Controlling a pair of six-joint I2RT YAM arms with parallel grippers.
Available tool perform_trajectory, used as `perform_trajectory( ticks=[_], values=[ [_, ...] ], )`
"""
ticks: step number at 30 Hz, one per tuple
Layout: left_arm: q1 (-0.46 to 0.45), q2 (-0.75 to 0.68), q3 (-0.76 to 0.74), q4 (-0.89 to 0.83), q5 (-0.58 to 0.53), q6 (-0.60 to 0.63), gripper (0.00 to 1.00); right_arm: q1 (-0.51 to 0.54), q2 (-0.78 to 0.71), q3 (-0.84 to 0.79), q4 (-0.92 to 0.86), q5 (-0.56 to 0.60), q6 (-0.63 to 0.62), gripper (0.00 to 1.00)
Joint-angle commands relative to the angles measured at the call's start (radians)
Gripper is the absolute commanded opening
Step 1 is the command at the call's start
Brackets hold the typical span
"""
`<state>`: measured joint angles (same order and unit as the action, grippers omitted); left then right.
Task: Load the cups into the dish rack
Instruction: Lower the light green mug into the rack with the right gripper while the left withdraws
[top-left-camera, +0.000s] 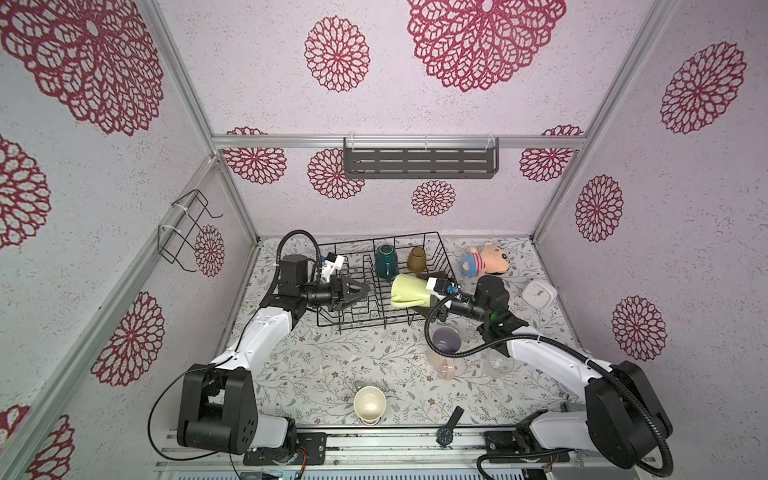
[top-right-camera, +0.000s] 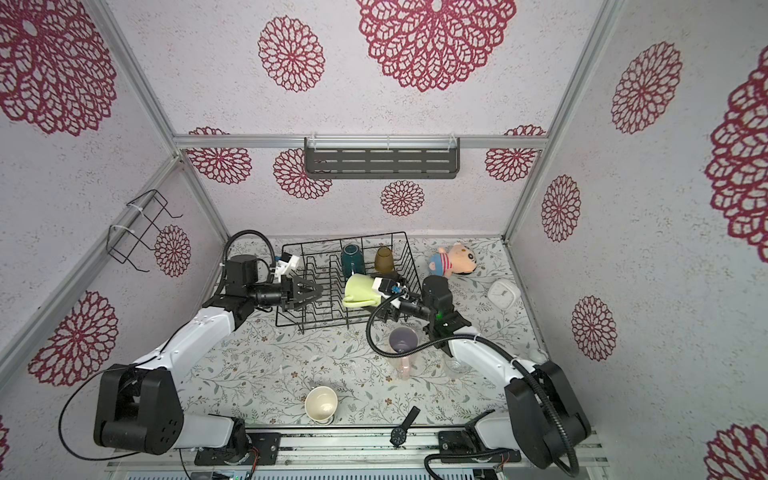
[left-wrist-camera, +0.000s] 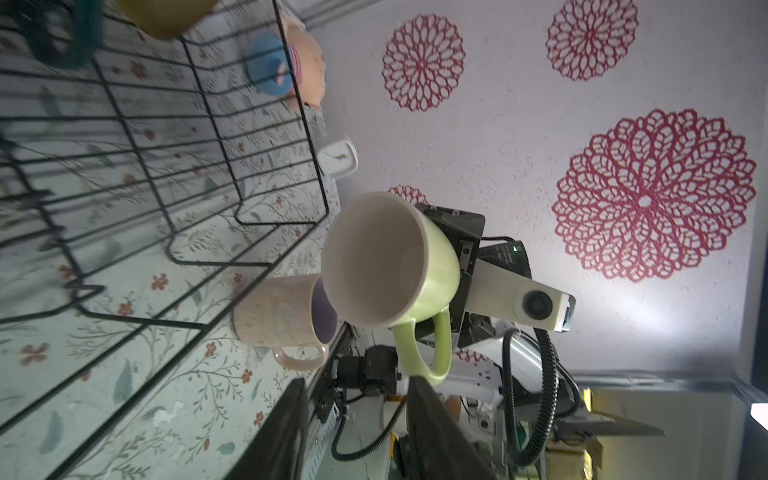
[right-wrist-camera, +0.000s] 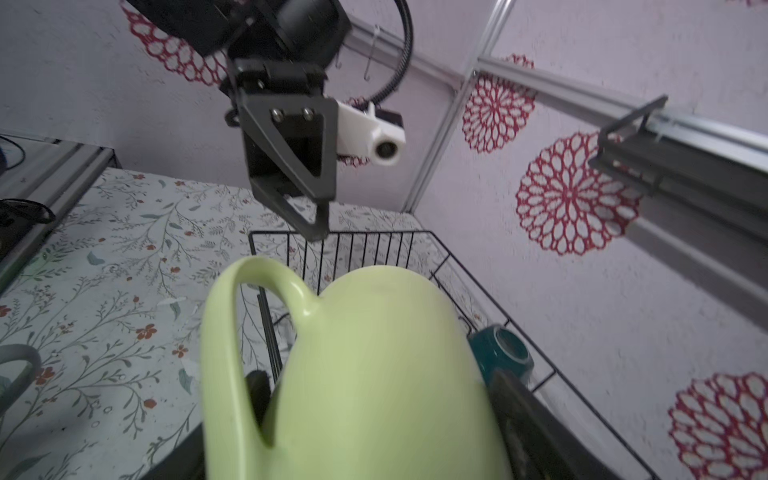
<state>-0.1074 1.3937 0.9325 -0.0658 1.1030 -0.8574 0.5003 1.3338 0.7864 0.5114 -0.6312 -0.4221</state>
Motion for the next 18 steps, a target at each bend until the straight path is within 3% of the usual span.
perform_trajectory(
  ticks=[1,8,18],
  values=[
    [0.021,-0.064,-0.025,0.058,-0.138,0.015,0.44,-0.012,-0.003,0.12,-0.216,0.145,-0.019,0.58],
    [0.021,-0.13,-0.011,-0.087,-0.275,0.146,0.45,-0.015,0.166,0.366,-0.59,0.387,-0.014,0.57],
    [0.021,-0.223,-0.07,-0.172,-0.379,0.214,0.45,-0.017,0.485,0.711,-0.851,0.614,0.018,0.57]
  ],
)
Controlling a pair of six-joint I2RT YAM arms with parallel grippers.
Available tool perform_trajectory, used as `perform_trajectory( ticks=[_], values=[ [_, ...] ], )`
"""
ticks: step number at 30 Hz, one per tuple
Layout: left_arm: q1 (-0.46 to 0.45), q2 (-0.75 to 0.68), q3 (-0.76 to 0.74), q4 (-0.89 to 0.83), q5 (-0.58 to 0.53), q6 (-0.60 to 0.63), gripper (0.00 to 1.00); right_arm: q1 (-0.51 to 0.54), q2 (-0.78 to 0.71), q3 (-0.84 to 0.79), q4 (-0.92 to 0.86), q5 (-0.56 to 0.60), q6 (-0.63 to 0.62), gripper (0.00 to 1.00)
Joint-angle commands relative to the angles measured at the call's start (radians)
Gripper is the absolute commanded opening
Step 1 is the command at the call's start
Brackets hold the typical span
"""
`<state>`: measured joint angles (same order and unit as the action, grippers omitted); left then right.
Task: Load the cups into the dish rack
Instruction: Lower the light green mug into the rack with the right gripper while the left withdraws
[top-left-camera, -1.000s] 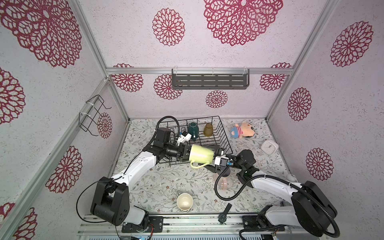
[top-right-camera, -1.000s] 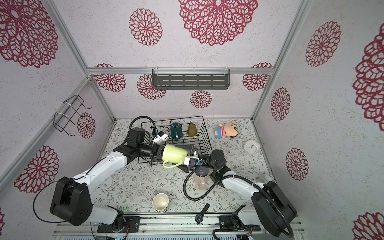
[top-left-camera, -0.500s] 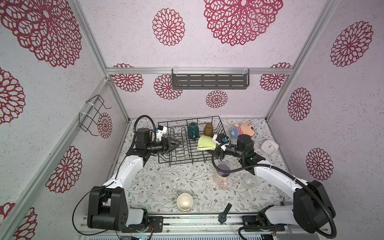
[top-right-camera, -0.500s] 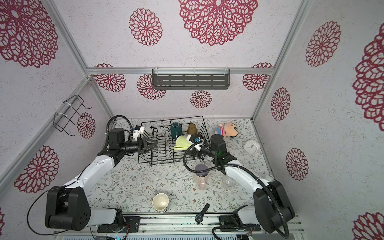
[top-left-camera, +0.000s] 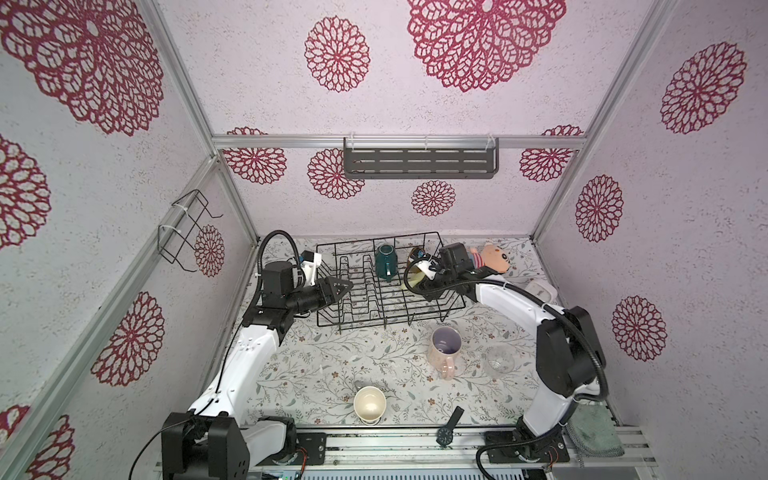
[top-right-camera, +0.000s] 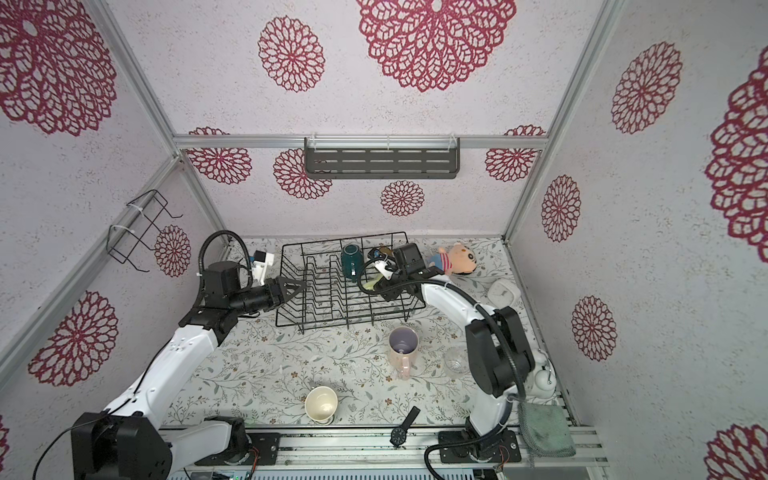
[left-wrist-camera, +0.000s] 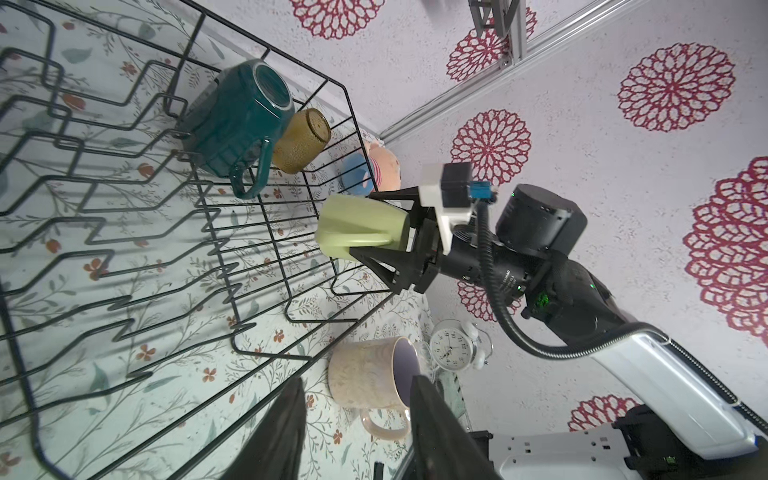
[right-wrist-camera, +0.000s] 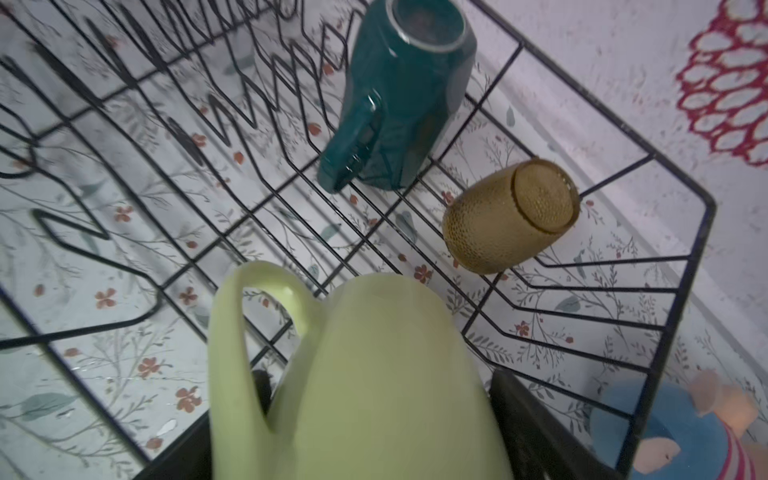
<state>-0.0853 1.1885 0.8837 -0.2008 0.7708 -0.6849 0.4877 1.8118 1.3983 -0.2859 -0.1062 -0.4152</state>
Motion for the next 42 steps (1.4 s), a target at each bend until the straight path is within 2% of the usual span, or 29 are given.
perform_trajectory(
  ticks=[1,8,14,22,27,31,34,37,42],
  values=[
    [-0.001,-0.021,-0.023,-0.048,-0.051,0.052,0.44,-0.004,0.032,0.123,-0.062,0.102,0.007,0.57],
    [-0.002,-0.014,-0.013,-0.065,-0.054,0.067,0.44,-0.027,0.17,0.301,-0.168,0.087,0.067,0.59],
    [-0.002,-0.001,-0.015,-0.052,-0.028,0.06,0.43,-0.049,0.277,0.448,-0.295,0.078,0.11,0.64],
    [-0.004,0.002,-0.023,-0.034,-0.007,0.044,0.43,-0.052,0.311,0.476,-0.298,0.069,0.113,0.77],
    [-0.003,0.022,-0.033,0.029,0.108,-0.052,0.43,-0.055,0.309,0.482,-0.299,0.057,0.108,0.8],
    [-0.047,-0.02,-0.029,-0.089,0.013,-0.029,0.43,-0.057,0.302,0.484,-0.318,0.013,0.115,0.82],
    [-0.131,-0.051,-0.016,-0.186,-0.06,0.005,0.44,-0.061,0.296,0.485,-0.333,0.007,0.112,0.99],
    [-0.185,-0.051,0.008,-0.316,-0.103,0.058,0.44,-0.066,0.289,0.482,-0.341,0.023,0.11,0.99],
    [-0.242,-0.042,0.035,-0.527,-0.093,0.163,0.42,-0.069,0.258,0.471,-0.338,-0.009,0.125,0.99]
  ],
)
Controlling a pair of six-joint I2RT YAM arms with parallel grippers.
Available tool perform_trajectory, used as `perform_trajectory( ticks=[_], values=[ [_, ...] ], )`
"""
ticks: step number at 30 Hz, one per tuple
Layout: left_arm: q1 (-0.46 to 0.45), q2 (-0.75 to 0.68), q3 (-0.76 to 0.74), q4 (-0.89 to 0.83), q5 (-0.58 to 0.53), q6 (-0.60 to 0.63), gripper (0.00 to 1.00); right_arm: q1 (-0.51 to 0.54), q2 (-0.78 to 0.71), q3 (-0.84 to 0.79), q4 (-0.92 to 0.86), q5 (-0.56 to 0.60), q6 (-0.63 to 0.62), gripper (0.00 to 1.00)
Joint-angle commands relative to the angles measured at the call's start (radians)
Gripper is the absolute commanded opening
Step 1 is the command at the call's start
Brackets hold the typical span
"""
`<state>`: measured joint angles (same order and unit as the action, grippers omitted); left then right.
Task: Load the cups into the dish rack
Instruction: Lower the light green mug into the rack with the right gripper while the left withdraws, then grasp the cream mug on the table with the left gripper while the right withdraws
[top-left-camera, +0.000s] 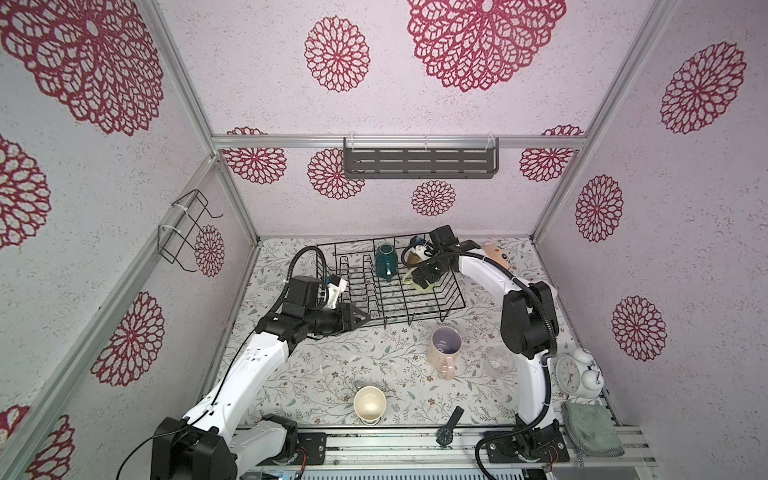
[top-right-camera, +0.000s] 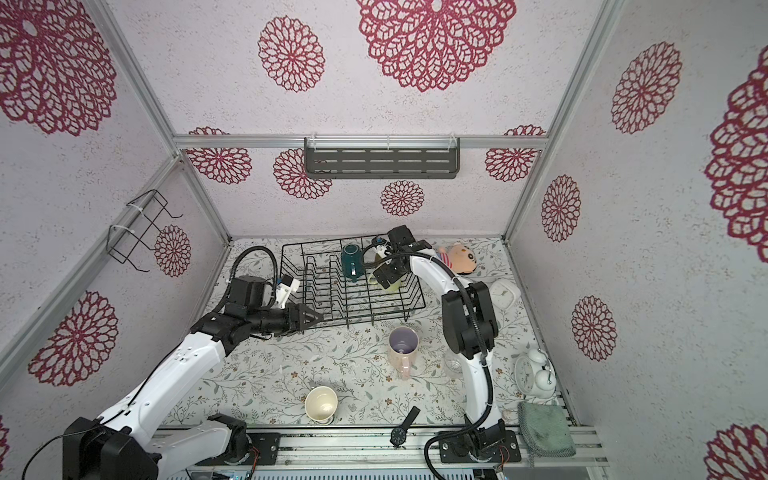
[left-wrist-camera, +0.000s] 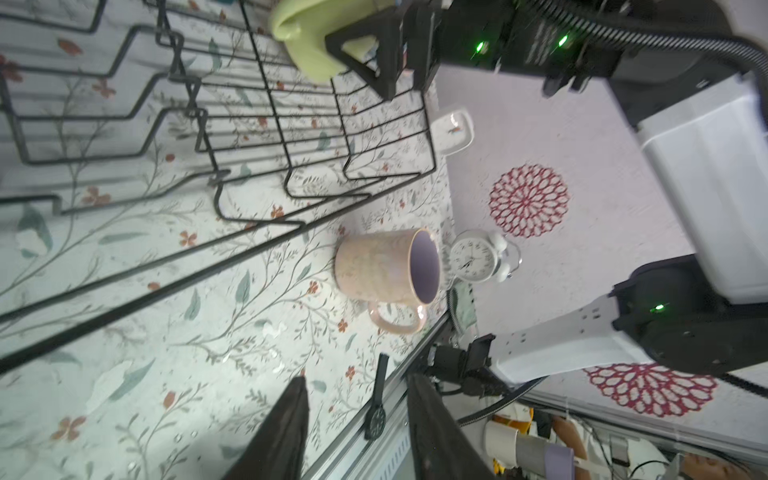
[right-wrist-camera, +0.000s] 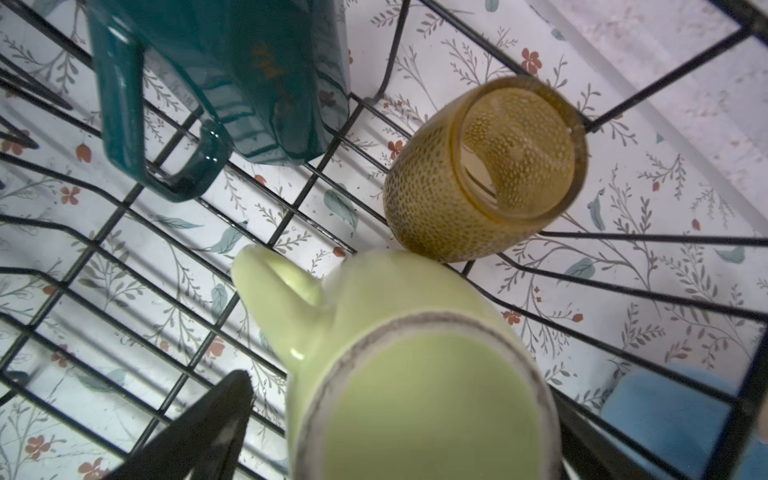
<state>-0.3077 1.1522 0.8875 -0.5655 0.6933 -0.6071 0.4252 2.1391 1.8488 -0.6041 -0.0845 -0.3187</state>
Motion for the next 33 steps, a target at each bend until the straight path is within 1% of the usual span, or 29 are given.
perform_trajectory(
  ticks=[1,2,4,7,9,11,13,15,17,19,21,23,24,26,30,33],
  values=[
    [-0.023,-0.009,0.026,-0.181,0.017,0.082,0.41,-0.005,-0.083,0.018,-0.02,-0.044,0.037,0.99],
    [-0.026,-0.012,0.023,-0.191,0.036,0.073,0.41,-0.005,-0.096,0.014,-0.018,-0.052,0.043,0.99],
    [-0.071,-0.026,0.016,-0.222,0.03,0.063,0.41,-0.005,-0.138,-0.01,0.002,-0.07,0.05,0.99],
    [-0.163,-0.014,0.026,-0.316,-0.053,0.089,0.44,-0.006,-0.212,-0.057,0.049,-0.079,0.068,0.99],
    [-0.199,0.007,0.031,-0.368,-0.082,0.093,0.45,-0.005,-0.269,-0.103,0.097,-0.086,0.079,0.99],
    [-0.231,0.021,0.028,-0.396,-0.095,0.096,0.45,-0.006,-0.338,-0.178,0.185,-0.101,0.077,0.99],
    [-0.262,0.025,0.024,-0.411,-0.132,0.101,0.46,-0.005,-0.421,-0.291,0.33,-0.129,0.074,0.99],
    [-0.269,0.035,0.027,-0.425,-0.164,0.101,0.47,-0.007,-0.51,-0.416,0.493,-0.15,0.079,0.99],
    [-0.278,0.055,0.031,-0.442,-0.162,0.105,0.47,-0.007,-0.588,-0.539,0.679,-0.156,0.095,0.99],
    [-0.299,0.076,0.031,-0.465,-0.172,0.123,0.48,-0.008,-0.654,-0.652,0.863,-0.136,0.147,0.99],
    [-0.315,0.099,0.039,-0.492,-0.177,0.145,0.48,-0.011,-0.714,-0.748,1.031,-0.108,0.251,0.99],
    [-0.337,0.119,0.05,-0.513,-0.153,0.165,0.48,-0.029,-0.772,-0.83,1.138,-0.147,0.315,0.99],
    [-0.354,0.124,0.052,-0.521,-0.152,0.17,0.48,-0.044,-0.792,-0.867,1.192,-0.196,0.329,0.99],
    [-0.377,0.13,0.052,-0.538,-0.182,0.179,0.49,-0.062,-0.811,-0.902,1.242,-0.243,0.34,0.99],
    [-0.386,0.152,0.052,-0.579,-0.221,0.193,0.49,-0.064,-0.83,-0.92,1.239,-0.276,0.325,0.99],
    [-0.402,0.155,0.049,-0.573,-0.232,0.188,0.49,-0.064,-0.832,-0.933,1.268,-0.271,0.332,0.99]
  ],
)
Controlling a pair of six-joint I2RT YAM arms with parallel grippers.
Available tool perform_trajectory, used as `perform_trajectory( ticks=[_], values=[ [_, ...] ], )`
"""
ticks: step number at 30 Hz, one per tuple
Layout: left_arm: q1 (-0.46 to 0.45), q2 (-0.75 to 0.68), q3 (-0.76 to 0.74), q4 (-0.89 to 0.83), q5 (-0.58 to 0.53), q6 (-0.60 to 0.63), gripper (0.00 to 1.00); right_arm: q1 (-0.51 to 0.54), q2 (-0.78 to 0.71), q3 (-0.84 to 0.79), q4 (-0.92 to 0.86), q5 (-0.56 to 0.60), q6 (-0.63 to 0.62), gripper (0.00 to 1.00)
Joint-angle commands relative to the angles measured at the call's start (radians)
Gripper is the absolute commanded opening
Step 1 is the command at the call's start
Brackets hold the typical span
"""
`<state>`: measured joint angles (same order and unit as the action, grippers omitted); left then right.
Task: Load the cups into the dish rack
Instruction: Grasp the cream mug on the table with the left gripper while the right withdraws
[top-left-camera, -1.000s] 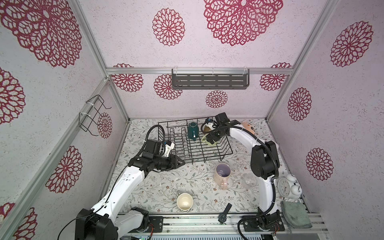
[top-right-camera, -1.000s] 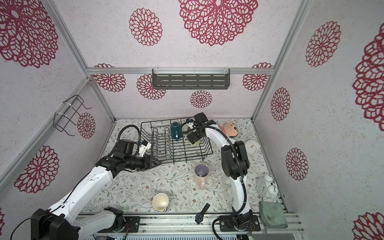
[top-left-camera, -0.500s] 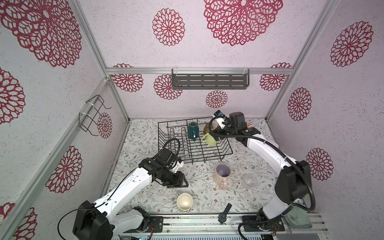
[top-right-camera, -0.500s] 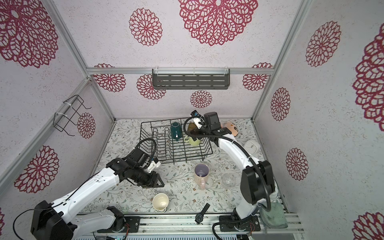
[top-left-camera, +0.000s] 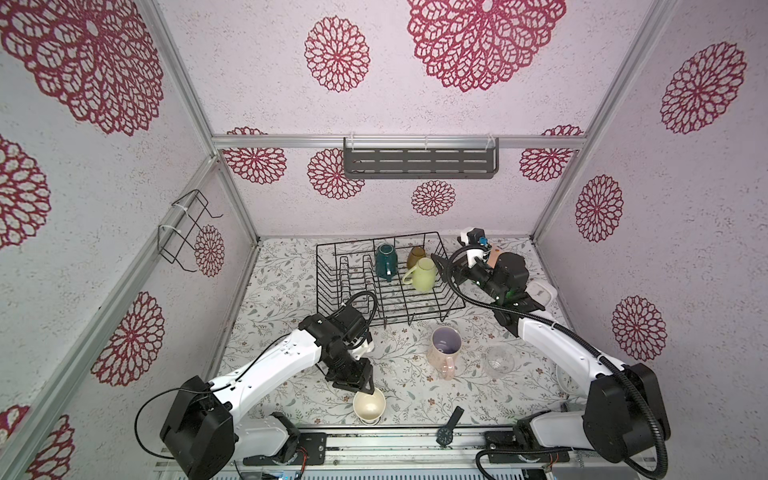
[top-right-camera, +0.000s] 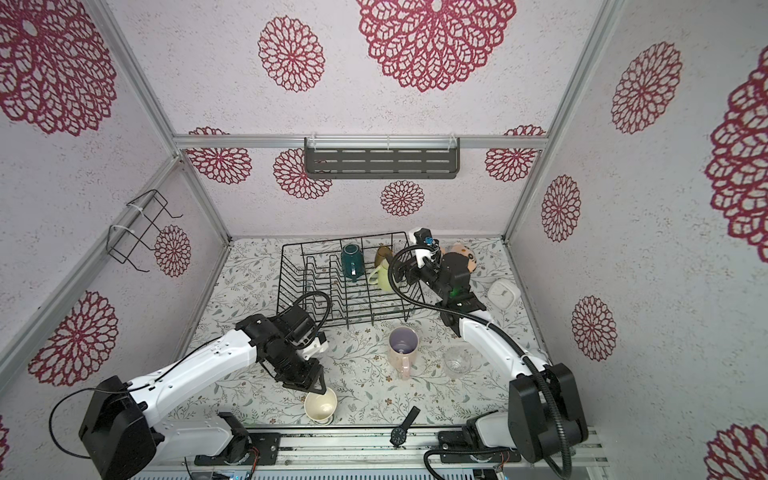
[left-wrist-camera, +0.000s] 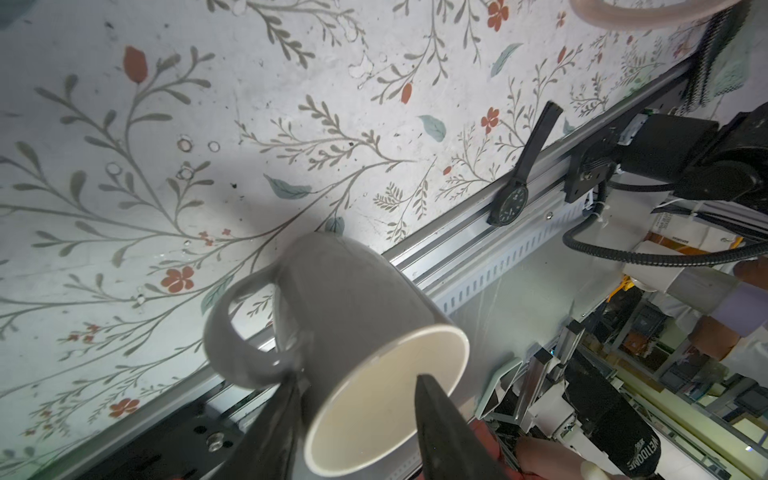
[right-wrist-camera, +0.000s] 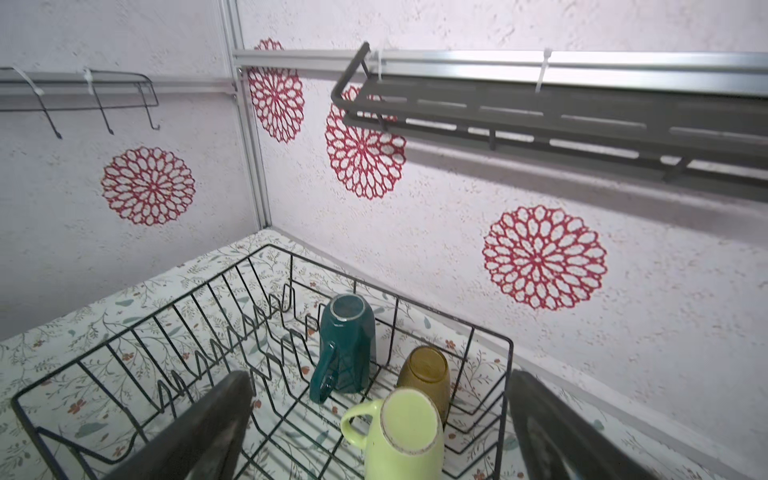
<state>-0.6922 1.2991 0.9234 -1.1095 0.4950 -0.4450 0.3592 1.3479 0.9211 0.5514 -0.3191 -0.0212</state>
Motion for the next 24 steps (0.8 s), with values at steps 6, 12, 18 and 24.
perform_trajectory(
  ticks=[6,12,18,24],
  values=[
    [-0.068,0.052,0.028,-0.009,-0.114,0.02,0.48,0.001,-0.041,-0.011,0.121,0.0,0.034,0.99],
    [-0.095,0.122,0.069,-0.02,-0.205,-0.013,0.41,0.002,-0.047,-0.024,0.11,0.071,0.032,0.98],
    [-0.101,0.141,0.1,0.001,-0.261,-0.05,0.21,0.001,-0.074,-0.051,0.106,0.125,0.023,0.98],
    [-0.099,0.144,0.134,0.055,-0.238,-0.055,0.03,0.002,-0.094,-0.066,0.086,0.132,0.012,0.98]
  ],
)
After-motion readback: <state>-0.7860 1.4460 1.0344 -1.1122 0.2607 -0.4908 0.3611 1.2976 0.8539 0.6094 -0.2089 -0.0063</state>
